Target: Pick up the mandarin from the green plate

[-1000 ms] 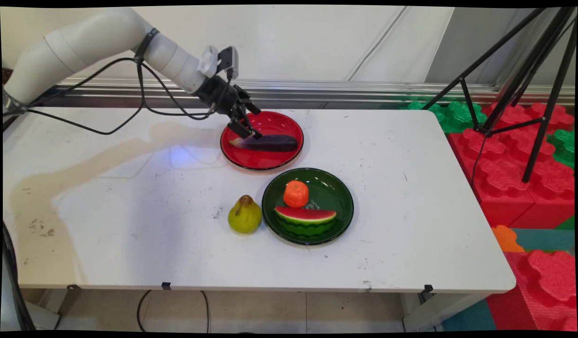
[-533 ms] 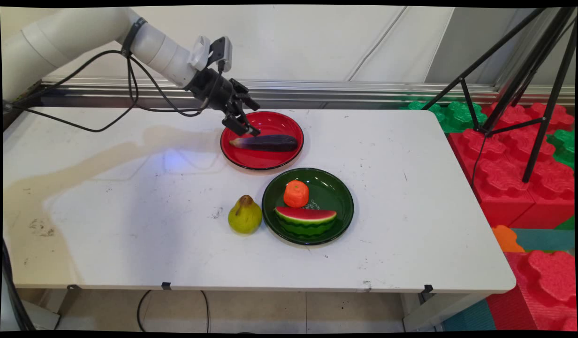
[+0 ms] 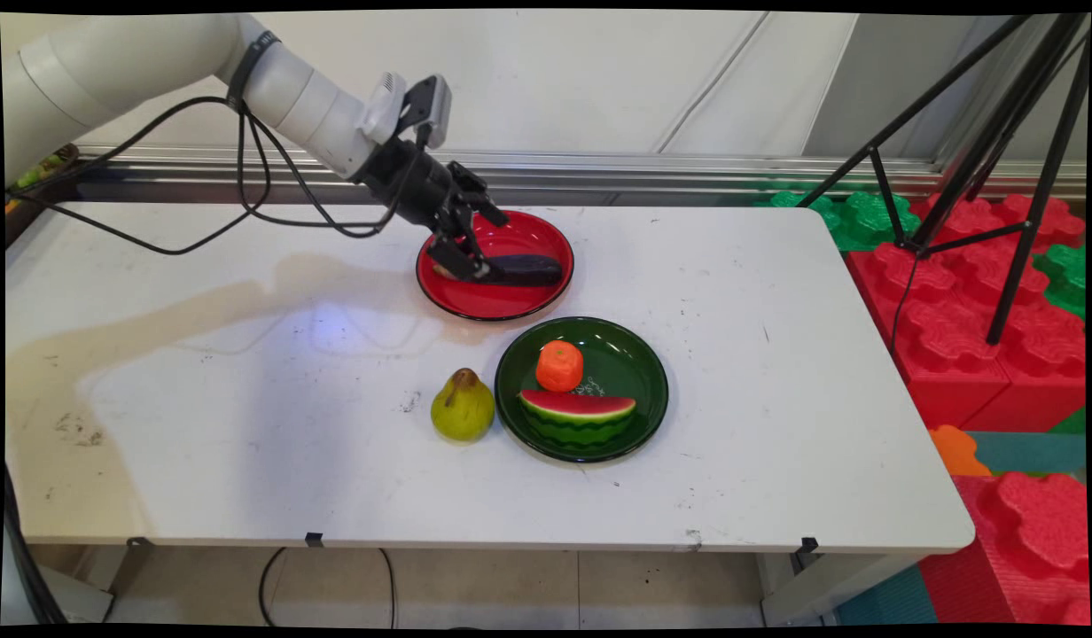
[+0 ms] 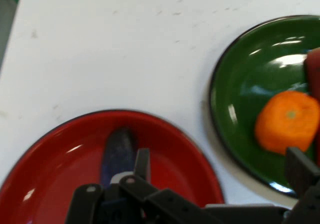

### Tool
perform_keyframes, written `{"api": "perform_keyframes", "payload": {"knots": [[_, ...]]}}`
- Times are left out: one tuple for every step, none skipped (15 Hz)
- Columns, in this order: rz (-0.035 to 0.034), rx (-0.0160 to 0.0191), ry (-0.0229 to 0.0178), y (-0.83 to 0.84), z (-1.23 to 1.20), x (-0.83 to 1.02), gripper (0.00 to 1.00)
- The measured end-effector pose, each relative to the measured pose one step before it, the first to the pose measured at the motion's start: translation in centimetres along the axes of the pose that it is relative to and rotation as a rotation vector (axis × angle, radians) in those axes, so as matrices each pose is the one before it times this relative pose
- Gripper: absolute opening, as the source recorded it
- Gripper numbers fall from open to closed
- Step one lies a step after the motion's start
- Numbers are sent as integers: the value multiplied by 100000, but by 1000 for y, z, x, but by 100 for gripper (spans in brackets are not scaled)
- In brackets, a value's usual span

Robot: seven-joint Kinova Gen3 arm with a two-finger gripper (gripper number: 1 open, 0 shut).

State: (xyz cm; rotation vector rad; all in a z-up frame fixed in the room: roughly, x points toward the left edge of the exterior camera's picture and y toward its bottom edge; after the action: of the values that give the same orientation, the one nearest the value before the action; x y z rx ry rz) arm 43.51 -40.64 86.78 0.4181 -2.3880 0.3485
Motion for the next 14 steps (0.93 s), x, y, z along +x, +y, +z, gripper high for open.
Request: {"api": "perform_keyframes", "payload": {"knots": [[554,-1400,-114,647,390,369,100],[479,-1411,-176,598,450,358,100],[385,-1189,-236,459,432,291,100],[366,-1379,-409,531,521,282,100],[275,-1349,-422,445,584,264,100],[197,-1068,-402,347,513,204,100],[253,-1056,-416,279,551,238,100],[259,-1351,-609,309,745,292,100],[170,-929,-490,173,551,203,100],[115,-618,-357,88,374,134,100],[22,-869,-571,105,548,183,100],[-14,-534,-394,42,372,119,100],[-108,-633,-508,28,455,135,100],[-343,-896,-763,-7,701,196,100]]}}
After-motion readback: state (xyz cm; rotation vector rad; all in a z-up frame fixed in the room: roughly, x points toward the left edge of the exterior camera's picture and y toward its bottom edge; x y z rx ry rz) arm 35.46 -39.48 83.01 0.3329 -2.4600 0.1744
